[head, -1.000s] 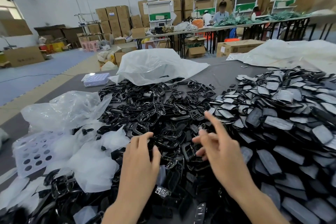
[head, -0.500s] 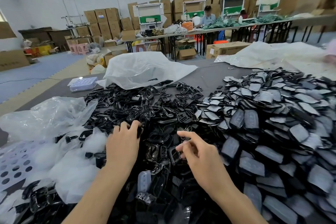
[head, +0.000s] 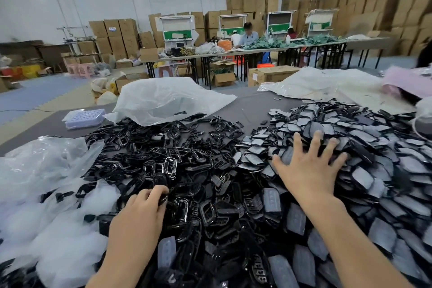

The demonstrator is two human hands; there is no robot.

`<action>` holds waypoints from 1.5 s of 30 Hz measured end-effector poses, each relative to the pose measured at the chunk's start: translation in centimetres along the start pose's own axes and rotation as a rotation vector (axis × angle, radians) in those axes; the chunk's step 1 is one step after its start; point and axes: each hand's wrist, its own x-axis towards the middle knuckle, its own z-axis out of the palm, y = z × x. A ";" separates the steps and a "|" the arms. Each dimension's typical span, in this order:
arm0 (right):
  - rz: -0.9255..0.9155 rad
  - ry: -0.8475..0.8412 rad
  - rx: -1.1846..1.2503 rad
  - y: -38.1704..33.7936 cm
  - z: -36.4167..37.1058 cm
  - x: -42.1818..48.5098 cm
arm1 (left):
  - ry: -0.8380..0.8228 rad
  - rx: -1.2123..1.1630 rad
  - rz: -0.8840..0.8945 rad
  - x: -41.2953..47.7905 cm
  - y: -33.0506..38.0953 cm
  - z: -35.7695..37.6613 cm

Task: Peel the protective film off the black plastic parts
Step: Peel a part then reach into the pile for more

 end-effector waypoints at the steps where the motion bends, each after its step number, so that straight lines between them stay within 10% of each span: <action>1: -0.007 -0.015 0.002 0.0 0.4 0.7 | 0.008 -0.003 0.003 -0.1 0.1 -0.1; 16: -0.138 -0.228 0.119 -4.5 2.8 9.3 | 0.082 -0.110 -0.045 0.5 0.6 -0.9; 23: -0.359 0.135 0.455 -6.7 -0.8 -0.3 | 0.114 -0.436 -0.268 -0.2 0.0 -2.4; 30: -0.646 -0.554 1.056 -11.4 0.4 -13.6 | 0.130 -1.070 -0.553 -1.9 1.3 -2.5; 40: -0.302 -0.639 1.466 -11.7 2.2 -13.1 | 0.083 -1.134 -0.499 -2.3 0.7 -1.9; 45: -0.078 -0.660 1.698 -11.0 2.4 -12.0 | 0.184 -0.809 -0.534 -2.5 -0.6 -1.9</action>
